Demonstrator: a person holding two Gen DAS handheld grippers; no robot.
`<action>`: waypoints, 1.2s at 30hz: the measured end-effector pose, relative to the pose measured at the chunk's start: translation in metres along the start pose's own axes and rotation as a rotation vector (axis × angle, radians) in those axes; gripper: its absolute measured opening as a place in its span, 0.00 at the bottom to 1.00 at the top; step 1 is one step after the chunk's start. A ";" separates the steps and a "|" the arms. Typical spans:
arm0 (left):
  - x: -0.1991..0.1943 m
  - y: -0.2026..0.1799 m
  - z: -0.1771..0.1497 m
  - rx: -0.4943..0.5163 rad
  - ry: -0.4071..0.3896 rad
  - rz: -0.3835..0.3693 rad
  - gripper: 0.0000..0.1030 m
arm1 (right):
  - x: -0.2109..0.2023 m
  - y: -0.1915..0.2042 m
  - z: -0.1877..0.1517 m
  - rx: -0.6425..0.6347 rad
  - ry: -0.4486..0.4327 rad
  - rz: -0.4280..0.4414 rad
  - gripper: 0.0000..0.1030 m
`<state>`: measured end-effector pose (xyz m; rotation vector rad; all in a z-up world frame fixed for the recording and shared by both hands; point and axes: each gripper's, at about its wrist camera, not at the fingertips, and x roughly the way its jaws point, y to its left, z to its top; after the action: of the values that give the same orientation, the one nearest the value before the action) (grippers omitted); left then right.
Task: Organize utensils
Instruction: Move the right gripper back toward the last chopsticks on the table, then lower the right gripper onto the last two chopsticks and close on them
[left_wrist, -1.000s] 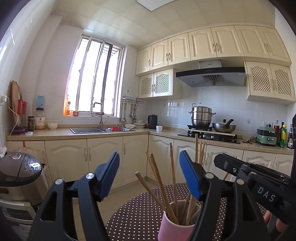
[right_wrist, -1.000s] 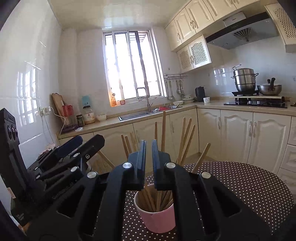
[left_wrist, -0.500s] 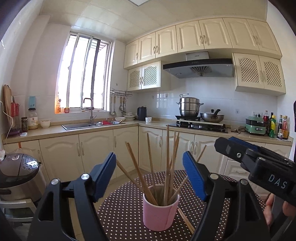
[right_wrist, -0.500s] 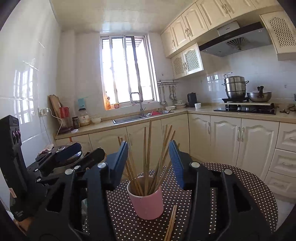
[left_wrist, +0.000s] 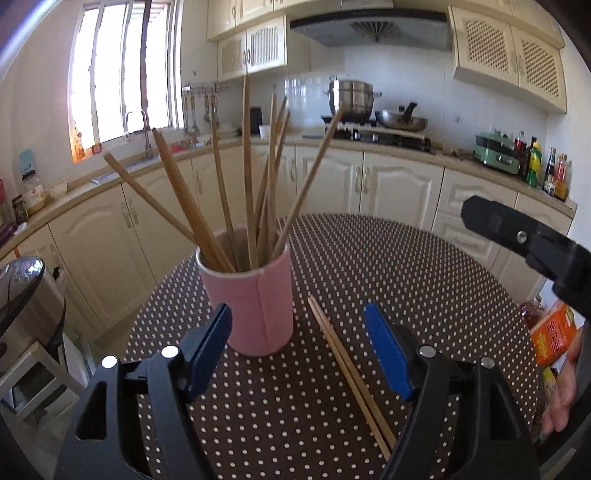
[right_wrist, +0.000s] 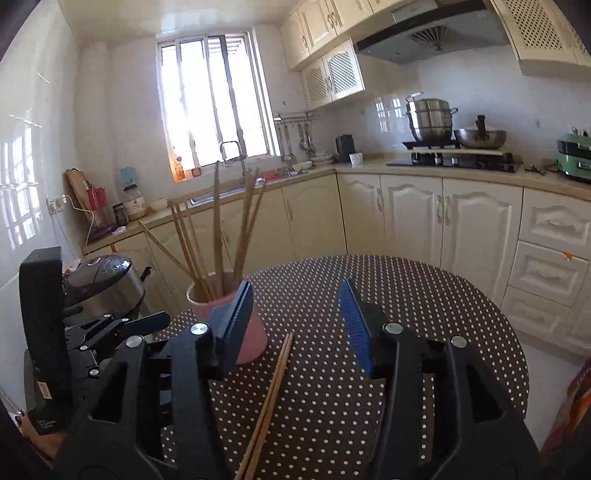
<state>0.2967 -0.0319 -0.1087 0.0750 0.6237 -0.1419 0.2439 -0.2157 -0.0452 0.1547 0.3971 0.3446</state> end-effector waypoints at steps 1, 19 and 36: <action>0.008 0.000 -0.003 -0.004 0.033 -0.003 0.71 | 0.006 -0.005 -0.005 0.013 0.034 -0.002 0.48; 0.096 -0.014 -0.026 -0.031 0.368 0.063 0.71 | 0.075 -0.035 -0.055 0.109 0.417 -0.042 0.51; 0.123 -0.029 -0.012 -0.042 0.396 0.047 0.72 | 0.085 -0.054 -0.059 0.148 0.464 -0.038 0.52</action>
<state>0.3840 -0.0727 -0.1918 0.0773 1.0187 -0.0682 0.3096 -0.2310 -0.1398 0.2119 0.8838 0.3123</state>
